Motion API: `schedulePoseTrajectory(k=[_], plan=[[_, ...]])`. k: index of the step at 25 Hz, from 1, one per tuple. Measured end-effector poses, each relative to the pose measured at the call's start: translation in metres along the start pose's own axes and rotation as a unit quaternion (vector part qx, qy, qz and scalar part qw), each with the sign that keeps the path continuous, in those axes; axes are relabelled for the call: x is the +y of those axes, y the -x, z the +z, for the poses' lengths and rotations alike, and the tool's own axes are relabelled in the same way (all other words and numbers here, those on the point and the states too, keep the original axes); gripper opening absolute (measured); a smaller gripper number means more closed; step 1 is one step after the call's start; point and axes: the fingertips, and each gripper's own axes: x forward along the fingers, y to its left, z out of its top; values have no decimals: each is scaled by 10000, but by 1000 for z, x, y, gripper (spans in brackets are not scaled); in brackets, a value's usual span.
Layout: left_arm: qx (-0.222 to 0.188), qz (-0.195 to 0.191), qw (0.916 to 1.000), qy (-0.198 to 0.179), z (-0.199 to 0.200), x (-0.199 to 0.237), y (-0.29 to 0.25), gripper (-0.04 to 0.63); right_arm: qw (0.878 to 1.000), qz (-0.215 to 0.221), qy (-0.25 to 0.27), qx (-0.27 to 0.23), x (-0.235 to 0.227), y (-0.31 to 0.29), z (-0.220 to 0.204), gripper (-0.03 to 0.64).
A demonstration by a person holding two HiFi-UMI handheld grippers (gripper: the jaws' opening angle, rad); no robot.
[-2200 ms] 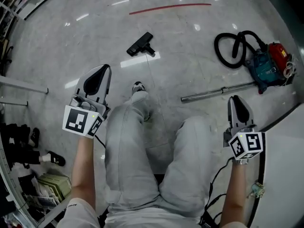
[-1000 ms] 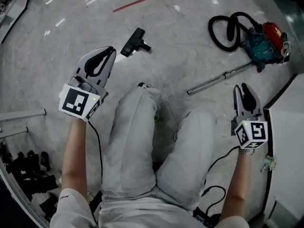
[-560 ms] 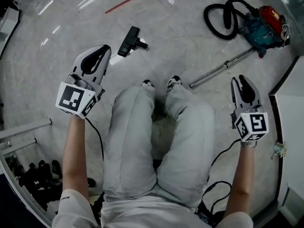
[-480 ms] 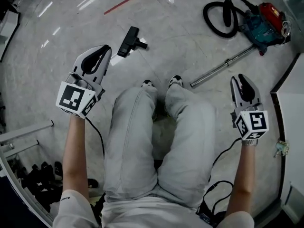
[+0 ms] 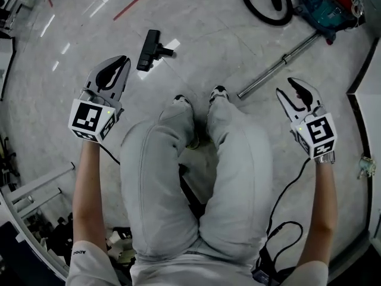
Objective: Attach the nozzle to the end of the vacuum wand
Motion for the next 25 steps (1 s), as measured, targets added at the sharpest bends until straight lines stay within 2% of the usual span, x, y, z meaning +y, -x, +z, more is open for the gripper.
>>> schedulePoseTrajectory(k=[3, 7, 12, 18, 21, 25], plan=[[185, -322, 9992, -117, -22, -6, -26, 35, 9970, 342, 503, 476, 6, -21, -22, 166], [463, -647, 9966, -192, -62, -12, -60, 83, 9864, 769, 1007, 1051, 10, -63, -63, 186], [871, -1056, 9906, -86, -122, -13, -112, 91, 9597, 1333, 1503, 1965, 5, -126, -126, 189], [1261, -1306, 9833, -136, -181, 1, -161, 107, 9361, 1561, 1898, 2518, -9, -186, -174, 195], [1308, -1388, 9816, -96, -193, 5, -181, 110, 9181, 1751, 2119, 2855, -10, -203, -207, 206], [1321, -1561, 9788, -111, -206, 1, -207, 115, 8791, 2053, 2714, 3338, -10, -221, -268, 209]])
